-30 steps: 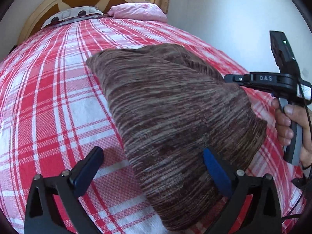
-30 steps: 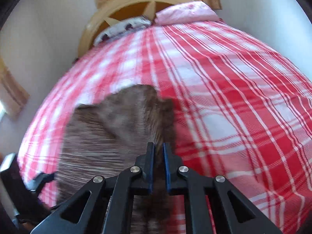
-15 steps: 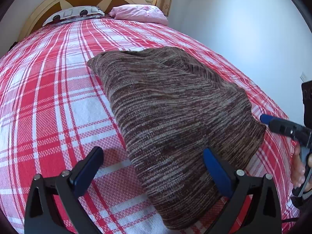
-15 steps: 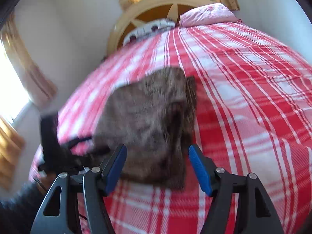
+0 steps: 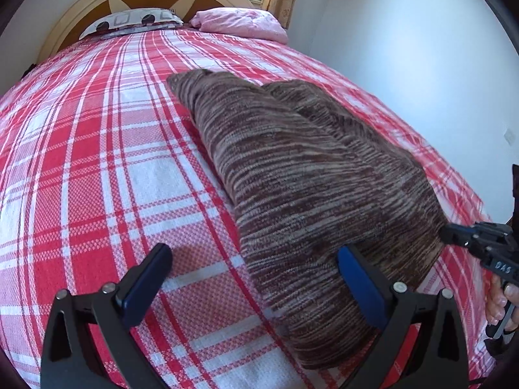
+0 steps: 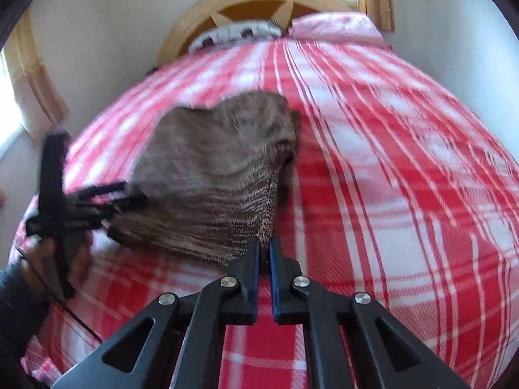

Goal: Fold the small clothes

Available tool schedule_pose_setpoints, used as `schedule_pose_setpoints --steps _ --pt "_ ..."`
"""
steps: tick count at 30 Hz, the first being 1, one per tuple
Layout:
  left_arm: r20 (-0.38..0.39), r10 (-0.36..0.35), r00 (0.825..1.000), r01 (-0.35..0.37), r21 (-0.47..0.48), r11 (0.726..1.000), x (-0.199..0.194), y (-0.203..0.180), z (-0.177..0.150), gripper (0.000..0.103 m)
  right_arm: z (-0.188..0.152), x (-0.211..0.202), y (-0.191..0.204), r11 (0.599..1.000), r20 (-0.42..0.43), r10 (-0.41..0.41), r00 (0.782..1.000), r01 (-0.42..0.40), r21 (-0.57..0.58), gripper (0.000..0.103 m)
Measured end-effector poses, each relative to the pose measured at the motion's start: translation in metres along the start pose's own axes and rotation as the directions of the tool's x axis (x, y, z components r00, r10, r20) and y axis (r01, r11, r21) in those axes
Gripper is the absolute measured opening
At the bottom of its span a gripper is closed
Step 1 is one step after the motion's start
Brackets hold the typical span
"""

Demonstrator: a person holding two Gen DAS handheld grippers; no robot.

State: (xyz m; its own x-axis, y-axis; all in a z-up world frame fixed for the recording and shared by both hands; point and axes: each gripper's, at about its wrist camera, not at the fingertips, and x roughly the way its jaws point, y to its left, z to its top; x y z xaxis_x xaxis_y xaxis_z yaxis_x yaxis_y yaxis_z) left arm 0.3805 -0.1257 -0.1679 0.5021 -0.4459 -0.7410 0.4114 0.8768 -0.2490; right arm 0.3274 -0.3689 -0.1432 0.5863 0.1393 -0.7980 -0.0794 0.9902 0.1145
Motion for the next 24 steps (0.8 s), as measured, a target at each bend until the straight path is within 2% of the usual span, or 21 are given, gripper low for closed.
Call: schedule_pose_setpoints --steps 3,5,7,8,11,13,15,16,18,20,21,22,24 --pt "-0.007 0.034 0.999 -0.034 0.029 0.999 0.001 -0.006 -0.001 0.103 -0.004 0.011 -0.007 0.999 -0.023 0.031 0.999 -0.031 0.017 0.006" --pt "-0.004 0.023 1.000 -0.023 0.019 1.000 0.000 -0.002 -0.001 0.103 0.004 0.001 -0.009 0.998 -0.003 0.057 0.998 -0.057 0.031 0.016" --pt "0.000 0.015 1.000 -0.015 0.012 1.000 -0.001 -0.001 -0.001 0.103 0.015 -0.013 -0.005 1.000 0.049 -0.003 0.999 0.003 -0.003 0.060" --pt "0.000 0.016 1.000 -0.016 0.013 1.000 -0.002 -0.001 -0.002 0.103 0.024 -0.022 -0.003 1.000 0.102 -0.017 0.995 0.019 -0.021 0.063" --pt "-0.006 0.021 1.000 -0.021 0.016 1.000 -0.001 -0.002 -0.001 0.103 0.056 -0.025 0.006 0.995 0.160 0.088 0.983 -0.079 -0.064 0.063" --pt "-0.019 0.029 0.999 -0.029 0.018 0.999 0.001 -0.003 -0.002 0.103 0.080 -0.012 0.014 0.984 0.155 0.171 0.973 -0.162 -0.070 0.063" --pt "-0.019 0.052 0.998 -0.052 0.032 0.998 -0.001 -0.006 -0.004 0.103 0.106 0.019 0.021 0.957 0.101 0.291 0.951 -0.289 -0.034 0.063" --pt "-0.019 0.058 0.998 -0.057 0.035 0.998 -0.002 -0.009 -0.006 0.103 0.114 0.030 0.023 0.955 0.095 0.298 0.950 -0.297 -0.029 0.063" --pt "-0.021 0.056 0.998 -0.056 0.031 0.998 -0.004 -0.008 -0.008 0.103 0.132 0.066 0.027 0.964 0.041 0.266 0.963 -0.265 -0.033 0.063" --pt "-0.027 0.049 0.998 -0.048 0.026 0.999 -0.005 -0.006 -0.011 0.103 0.141 0.105 0.010 0.987 -0.030 0.157 0.987 -0.156 0.044 0.063" --pt "-0.030 0.049 0.998 -0.049 0.027 0.998 -0.006 -0.006 -0.011 0.103 0.141 0.130 -0.008 0.989 -0.101 0.112 0.989 -0.101 0.111 0.062" --pt "-0.031 0.053 0.998 -0.052 0.031 0.998 -0.005 -0.007 -0.012 0.103 0.141 0.135 -0.019 0.985 -0.091 0.100 0.991 -0.086 0.150 0.062" --pt "-0.029 0.055 0.998 -0.054 0.032 0.998 -0.006 -0.008 -0.012 0.103 0.140 0.133 -0.039 0.973 -0.041 0.118 0.992 -0.107 0.203 0.062"
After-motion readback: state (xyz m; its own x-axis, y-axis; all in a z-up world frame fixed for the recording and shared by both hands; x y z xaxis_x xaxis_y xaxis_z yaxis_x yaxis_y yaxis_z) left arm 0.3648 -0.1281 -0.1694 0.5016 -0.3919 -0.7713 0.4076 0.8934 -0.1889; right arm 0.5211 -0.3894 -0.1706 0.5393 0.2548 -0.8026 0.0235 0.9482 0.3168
